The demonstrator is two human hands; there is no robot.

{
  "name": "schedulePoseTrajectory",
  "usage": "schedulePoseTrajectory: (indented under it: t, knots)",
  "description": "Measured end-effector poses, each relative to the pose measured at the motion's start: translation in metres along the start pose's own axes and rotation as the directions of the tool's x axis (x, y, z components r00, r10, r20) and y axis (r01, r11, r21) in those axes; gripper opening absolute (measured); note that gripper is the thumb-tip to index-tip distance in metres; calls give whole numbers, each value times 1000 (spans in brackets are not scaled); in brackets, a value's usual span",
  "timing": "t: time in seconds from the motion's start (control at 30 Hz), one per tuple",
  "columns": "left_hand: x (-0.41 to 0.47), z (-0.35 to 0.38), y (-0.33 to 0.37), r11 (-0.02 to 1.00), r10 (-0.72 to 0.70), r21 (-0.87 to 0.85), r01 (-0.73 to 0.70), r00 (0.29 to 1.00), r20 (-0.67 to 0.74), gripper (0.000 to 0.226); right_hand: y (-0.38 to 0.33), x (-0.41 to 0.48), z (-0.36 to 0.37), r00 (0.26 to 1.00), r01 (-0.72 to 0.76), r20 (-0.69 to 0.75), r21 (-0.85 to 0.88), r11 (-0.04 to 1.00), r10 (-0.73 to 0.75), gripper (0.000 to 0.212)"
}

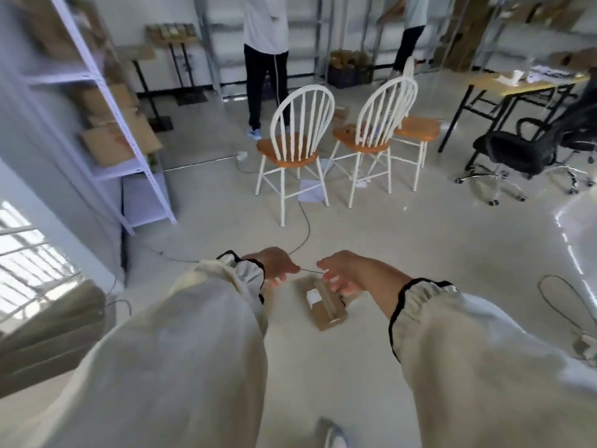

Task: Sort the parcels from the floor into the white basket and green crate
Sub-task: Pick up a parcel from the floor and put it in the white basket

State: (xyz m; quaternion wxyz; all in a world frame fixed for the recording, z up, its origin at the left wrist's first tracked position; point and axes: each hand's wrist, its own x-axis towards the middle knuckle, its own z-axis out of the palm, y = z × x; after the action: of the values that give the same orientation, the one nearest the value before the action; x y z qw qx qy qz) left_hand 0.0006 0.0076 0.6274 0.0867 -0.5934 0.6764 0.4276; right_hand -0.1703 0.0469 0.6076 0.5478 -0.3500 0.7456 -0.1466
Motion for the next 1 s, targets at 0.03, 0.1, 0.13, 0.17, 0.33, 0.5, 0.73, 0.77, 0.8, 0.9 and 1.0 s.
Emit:
schedulePoseTrajectory:
  t: [0.03,0.1,0.13,0.17,0.33,0.5,0.73,0.77,0.8,0.9,1.0]
  knots:
    - [6,-8,-13,999,-33,1,34,999,-21,37,-11,13,10,999,12,33,-15,1000,-12,17]
    - [20,-23,-37,994,-102,-38,100,993,-52,37,-35,36,28,994,35,109,-80,996,-26,16]
    - [26,-30,-46,989,-136,-74,131,989,-64,38,-46,48,36,989,50,143,-137,989,-30,16]
    - [31,-36,-55,982,-167,-106,158,983,-74,38,-57,60,43,985,65,172,-191,979,-32,19]
    - [70,-49,-86,937,-273,-260,233,953,-131,37,-95,118,74,962,120,272,-357,926,-20,38]
    - [127,-29,-117,891,-324,-371,262,939,-115,37,-95,179,111,946,105,322,-428,897,42,37]
    - [242,26,-209,870,-398,-359,337,911,-109,26,-51,316,167,950,78,306,-419,904,60,35]
    - [263,40,-227,869,-410,-350,349,905,-116,29,-32,340,177,953,46,291,-404,913,81,35]
    - [285,57,-245,862,-421,-361,356,899,-119,31,-11,366,189,955,19,279,-389,921,98,33]
    - [356,118,-301,859,-412,-381,342,904,-115,27,61,450,226,956,-40,259,-350,936,137,27]
    - [438,181,-354,853,-397,-431,294,902,-171,20,120,536,256,967,-67,211,-321,945,140,28]
